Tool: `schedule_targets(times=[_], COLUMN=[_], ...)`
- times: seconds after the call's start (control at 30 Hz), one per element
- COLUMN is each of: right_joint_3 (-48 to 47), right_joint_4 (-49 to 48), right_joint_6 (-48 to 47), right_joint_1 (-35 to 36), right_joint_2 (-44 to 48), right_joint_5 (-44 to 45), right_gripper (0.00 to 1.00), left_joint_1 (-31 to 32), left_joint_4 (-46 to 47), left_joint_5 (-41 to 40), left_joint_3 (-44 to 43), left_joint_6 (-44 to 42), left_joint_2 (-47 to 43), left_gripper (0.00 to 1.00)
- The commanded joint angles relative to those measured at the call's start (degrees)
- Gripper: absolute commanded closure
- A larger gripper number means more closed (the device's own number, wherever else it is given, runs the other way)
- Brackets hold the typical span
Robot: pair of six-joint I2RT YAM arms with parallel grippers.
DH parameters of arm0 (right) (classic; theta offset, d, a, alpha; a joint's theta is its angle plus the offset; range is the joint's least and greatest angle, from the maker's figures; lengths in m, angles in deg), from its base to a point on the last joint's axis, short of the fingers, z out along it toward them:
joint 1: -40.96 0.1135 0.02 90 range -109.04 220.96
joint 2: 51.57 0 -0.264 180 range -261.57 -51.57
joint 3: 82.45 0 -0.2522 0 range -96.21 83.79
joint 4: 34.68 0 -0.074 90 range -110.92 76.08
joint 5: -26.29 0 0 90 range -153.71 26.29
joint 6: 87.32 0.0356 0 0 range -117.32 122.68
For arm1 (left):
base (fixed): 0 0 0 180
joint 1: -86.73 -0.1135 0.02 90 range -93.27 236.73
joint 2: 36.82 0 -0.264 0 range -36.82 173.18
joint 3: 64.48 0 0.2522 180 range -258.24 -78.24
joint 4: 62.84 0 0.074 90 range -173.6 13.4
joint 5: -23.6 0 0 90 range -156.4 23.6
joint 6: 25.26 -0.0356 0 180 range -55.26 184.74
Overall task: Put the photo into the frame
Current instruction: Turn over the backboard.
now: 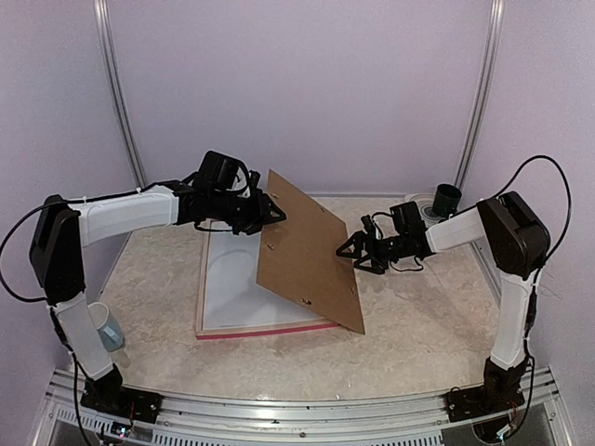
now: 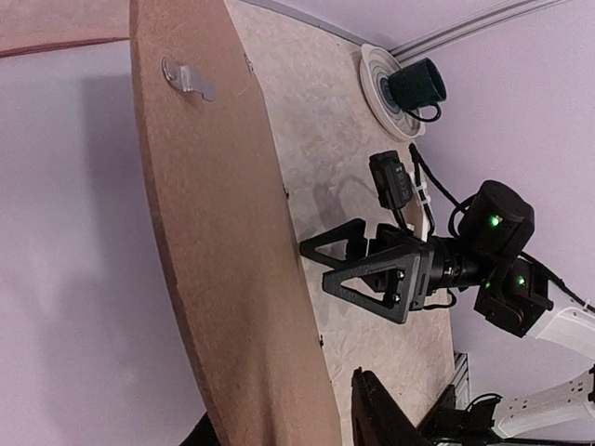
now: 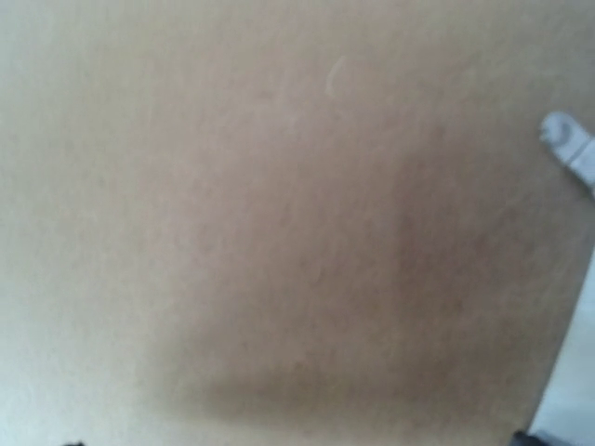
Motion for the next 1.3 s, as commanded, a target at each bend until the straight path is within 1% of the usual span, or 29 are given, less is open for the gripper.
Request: schedule_targets(times=[0.0,0.17,0.47,0.57,0.77,0.87,1.03,1.17,1.27], right_joint_3=[0.05,-0.02,0.63,0.96,0.72,0.93,2.25,3.71,3.86], right_joint_4=[6.85,7.22,7.37,7.48,8.49,8.51,8.36,7.09,7.01], right_joint_6=[-2.20,-2.47,-3.09,-3.31,-4.03,-4.06,-4.11,-3.76,-4.30], right_joint_1=[0.51,0.50,0.50,0.50,-0.07,-1.38,-4.20,-6.17,-6.50], right_joint_2=[-1.84,-1.79,-0.59,0.01,2.10,4.34,9.64,12.88,13.58], right_joint_5=[4.84,4.93,5.15,4.95,2.97,0.65,-2.79,-6.02,-9.10], right_gripper=[0.01,0.01,0.01,0.01,0.01,0.01,0.01,0.01,0.01], left_joint_1=[-0.69,-0.92,-1.36,-1.41,-1.84,-2.38,-3.67,-4.34,-4.44], left_joint_4=[3.95,7.13,16.01,17.95,22.51,27.45,32.52,35.74,38.56], left_joint_5=[2.38,4.00,5.95,5.86,5.66,6.93,7.26,8.42,9.83], left_joint_3=[3.81,8.09,15.80,17.90,22.69,26.33,32.14,35.17,36.93], left_joint_6=[-0.47,0.85,5.52,6.21,6.93,7.43,6.87,6.66,6.54], left_joint_2=[-4.38,-5.79,-7.16,-7.80,-9.84,-11.53,-14.89,-17.01,-18.68], left_gripper=[0.66,0.67,0.83,0.90,1.00,1.00,1.00,1.00,1.00])
